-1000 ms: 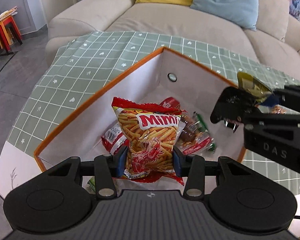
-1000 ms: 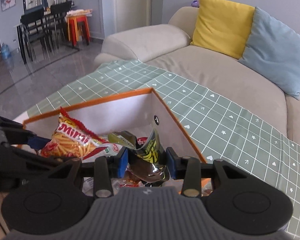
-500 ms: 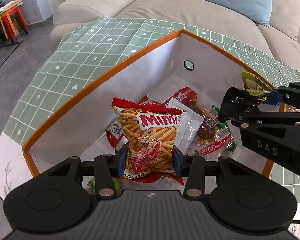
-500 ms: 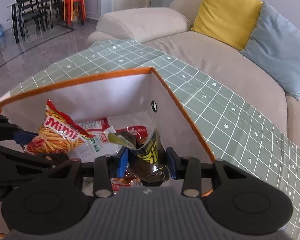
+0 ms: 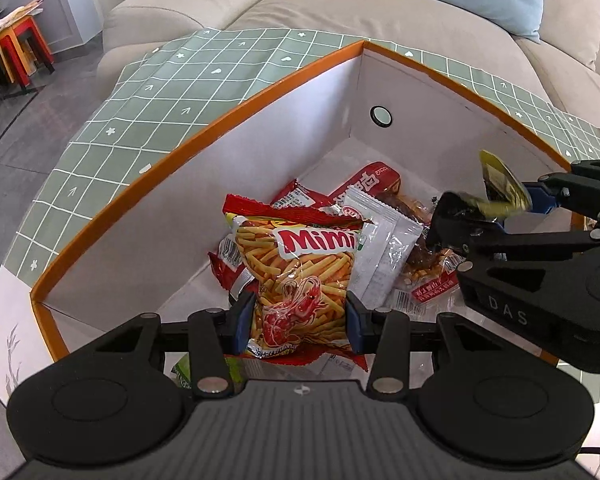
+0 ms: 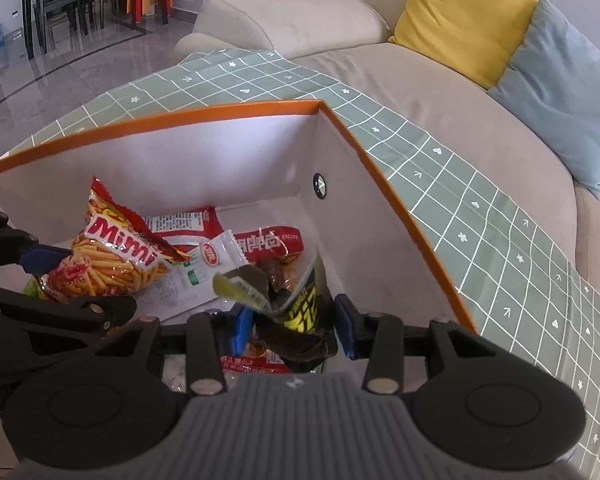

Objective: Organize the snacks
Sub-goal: 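Open both grippers to drop the Mimi bag and black packet into the box, then move both grippers back toward the cookie packet and remaining snacks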

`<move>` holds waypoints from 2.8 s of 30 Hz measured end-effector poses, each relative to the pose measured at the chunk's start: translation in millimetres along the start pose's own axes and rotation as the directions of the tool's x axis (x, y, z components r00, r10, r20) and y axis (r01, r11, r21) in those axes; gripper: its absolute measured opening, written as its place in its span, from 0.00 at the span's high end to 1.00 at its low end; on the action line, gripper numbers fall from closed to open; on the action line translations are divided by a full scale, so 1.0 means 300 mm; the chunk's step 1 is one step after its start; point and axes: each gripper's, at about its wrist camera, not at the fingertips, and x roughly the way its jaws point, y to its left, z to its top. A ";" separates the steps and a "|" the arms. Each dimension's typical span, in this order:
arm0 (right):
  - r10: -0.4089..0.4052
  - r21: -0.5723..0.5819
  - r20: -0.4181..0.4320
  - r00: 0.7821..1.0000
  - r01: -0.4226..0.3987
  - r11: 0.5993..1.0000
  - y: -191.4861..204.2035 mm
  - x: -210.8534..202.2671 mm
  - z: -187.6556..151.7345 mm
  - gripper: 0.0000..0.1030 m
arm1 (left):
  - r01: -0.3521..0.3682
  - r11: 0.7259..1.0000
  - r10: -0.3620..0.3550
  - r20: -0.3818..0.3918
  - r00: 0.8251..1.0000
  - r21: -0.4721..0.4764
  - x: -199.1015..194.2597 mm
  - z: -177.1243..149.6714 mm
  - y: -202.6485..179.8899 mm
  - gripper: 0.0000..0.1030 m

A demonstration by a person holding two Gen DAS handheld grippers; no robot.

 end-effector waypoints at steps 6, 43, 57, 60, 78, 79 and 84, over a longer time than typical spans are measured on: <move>0.000 0.013 0.001 1.000 0.000 1.000 -0.011 -0.011 0.005 0.55 | -0.001 1.000 0.001 -0.001 1.000 0.001 -0.003 -0.002 0.001 0.50; -0.016 0.254 0.149 0.989 -0.022 0.967 -0.183 -0.394 -0.201 0.23 | -0.019 0.997 0.025 -0.084 0.996 0.069 -0.075 -0.085 -0.063 0.49; -0.097 0.397 0.085 0.992 0.055 0.916 -0.333 -0.497 -0.532 0.22 | -0.078 0.995 0.078 0.009 0.997 0.066 -0.168 -0.097 -0.095 0.25; -0.125 0.431 0.080 0.989 0.079 0.899 -0.372 -0.522 -0.581 0.22 | -0.089 0.993 0.081 0.090 0.993 0.079 -0.230 -0.099 -0.136 0.24; -0.289 0.553 0.091 0.953 0.193 0.811 -0.529 -0.598 -0.706 0.07 | 0.183 0.946 -0.259 0.284 0.923 0.267 -0.356 -0.105 -0.516 0.19; -0.295 0.559 0.076 0.953 0.204 0.804 -0.537 -0.591 -0.714 0.07 | 0.188 0.942 -0.264 0.269 0.926 0.277 -0.338 -0.108 -0.538 0.18; -0.317 0.573 0.015 0.948 0.252 0.780 -0.569 -0.540 -0.752 0.07 | 0.162 0.937 -0.241 0.236 0.941 0.310 -0.259 -0.147 -0.607 0.19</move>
